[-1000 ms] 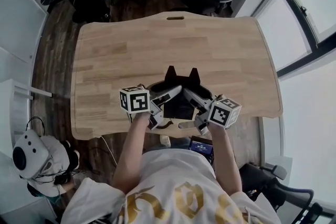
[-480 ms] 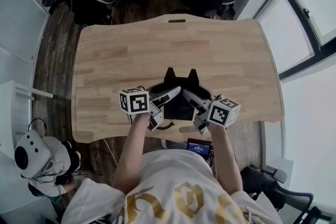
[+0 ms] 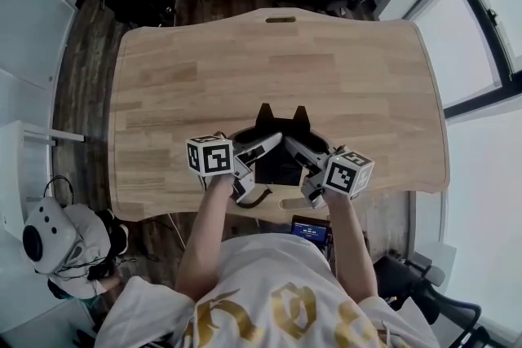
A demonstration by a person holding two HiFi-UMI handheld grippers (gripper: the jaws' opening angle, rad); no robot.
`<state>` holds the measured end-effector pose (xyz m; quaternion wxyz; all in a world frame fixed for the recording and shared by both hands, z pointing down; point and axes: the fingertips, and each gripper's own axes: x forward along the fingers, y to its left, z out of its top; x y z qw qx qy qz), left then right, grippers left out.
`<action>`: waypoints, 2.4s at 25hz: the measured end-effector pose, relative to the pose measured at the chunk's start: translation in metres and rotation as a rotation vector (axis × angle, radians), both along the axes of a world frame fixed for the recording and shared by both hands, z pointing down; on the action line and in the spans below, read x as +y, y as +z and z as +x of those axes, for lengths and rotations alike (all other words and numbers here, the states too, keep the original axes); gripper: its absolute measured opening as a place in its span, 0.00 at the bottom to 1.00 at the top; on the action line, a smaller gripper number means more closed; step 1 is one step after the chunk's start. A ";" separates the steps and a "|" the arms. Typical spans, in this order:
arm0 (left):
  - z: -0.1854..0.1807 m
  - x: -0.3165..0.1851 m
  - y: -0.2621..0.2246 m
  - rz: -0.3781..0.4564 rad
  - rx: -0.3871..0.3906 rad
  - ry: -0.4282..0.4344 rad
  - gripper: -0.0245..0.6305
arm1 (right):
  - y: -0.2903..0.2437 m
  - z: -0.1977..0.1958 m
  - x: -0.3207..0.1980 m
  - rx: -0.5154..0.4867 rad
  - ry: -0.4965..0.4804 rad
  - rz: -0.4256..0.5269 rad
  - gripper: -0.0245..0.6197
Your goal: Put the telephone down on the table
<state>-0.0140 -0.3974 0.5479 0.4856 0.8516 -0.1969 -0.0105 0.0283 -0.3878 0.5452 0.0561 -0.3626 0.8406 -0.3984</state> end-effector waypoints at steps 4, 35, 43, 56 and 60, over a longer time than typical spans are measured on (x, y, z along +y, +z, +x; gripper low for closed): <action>0.005 -0.013 0.014 -0.032 0.008 0.006 0.41 | 0.016 0.004 -0.013 -0.001 -0.001 -0.034 0.41; 0.011 -0.083 0.101 -0.208 -0.006 -0.040 0.42 | 0.103 0.010 -0.085 -0.019 -0.067 -0.247 0.41; 0.009 -0.084 0.115 -0.233 -0.001 -0.073 0.42 | 0.117 0.007 -0.088 -0.013 -0.092 -0.265 0.41; 0.006 -0.090 0.133 -0.291 -0.014 -0.123 0.41 | 0.134 0.006 -0.096 -0.019 -0.117 -0.302 0.41; 0.004 -0.101 0.141 -0.307 -0.025 -0.134 0.41 | 0.142 0.004 -0.107 -0.036 -0.122 -0.312 0.41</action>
